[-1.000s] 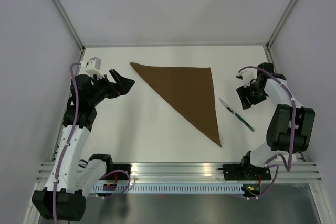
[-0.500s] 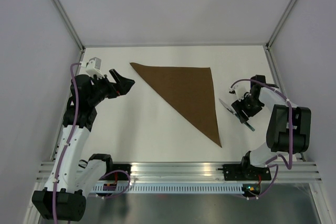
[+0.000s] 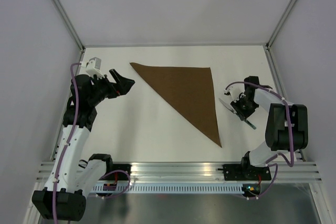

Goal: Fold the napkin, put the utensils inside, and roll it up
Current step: Grab a utensil with the right arm, then place the utensil onto the napkin

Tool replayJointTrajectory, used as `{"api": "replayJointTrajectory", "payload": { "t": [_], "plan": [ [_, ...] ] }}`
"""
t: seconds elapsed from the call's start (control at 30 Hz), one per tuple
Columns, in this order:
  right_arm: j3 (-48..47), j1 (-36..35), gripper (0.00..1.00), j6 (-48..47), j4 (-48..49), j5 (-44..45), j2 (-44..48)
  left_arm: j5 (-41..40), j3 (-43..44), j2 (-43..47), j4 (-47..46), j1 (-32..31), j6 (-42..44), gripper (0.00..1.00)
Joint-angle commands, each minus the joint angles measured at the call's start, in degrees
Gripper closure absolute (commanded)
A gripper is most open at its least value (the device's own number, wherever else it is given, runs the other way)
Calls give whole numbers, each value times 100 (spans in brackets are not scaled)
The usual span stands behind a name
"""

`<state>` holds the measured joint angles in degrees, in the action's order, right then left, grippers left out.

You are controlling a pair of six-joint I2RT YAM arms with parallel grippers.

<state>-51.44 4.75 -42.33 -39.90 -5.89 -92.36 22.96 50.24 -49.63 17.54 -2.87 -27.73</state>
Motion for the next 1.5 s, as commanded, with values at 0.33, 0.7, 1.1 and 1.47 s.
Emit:
{"api": "replayJointTrajectory", "payload": {
  "t": [0.33,0.7,1.1,1.47],
  "plan": [
    [-277,-27,99,233,-165,45,69,7,240,-152,-67,-3,-119,0],
    [-2490,-984,99,1270,-1274,-237,-414,-125,627,-451,118,-3,-66,0],
    [-5022,-2987,100,2903,-1767,-500,-2224,-406,1286,-566,575,-3,-75,0],
    [-6440,-4052,99,3801,-1767,-545,-3640,-705,1629,-539,1032,-3,39,0]
  ]
}}
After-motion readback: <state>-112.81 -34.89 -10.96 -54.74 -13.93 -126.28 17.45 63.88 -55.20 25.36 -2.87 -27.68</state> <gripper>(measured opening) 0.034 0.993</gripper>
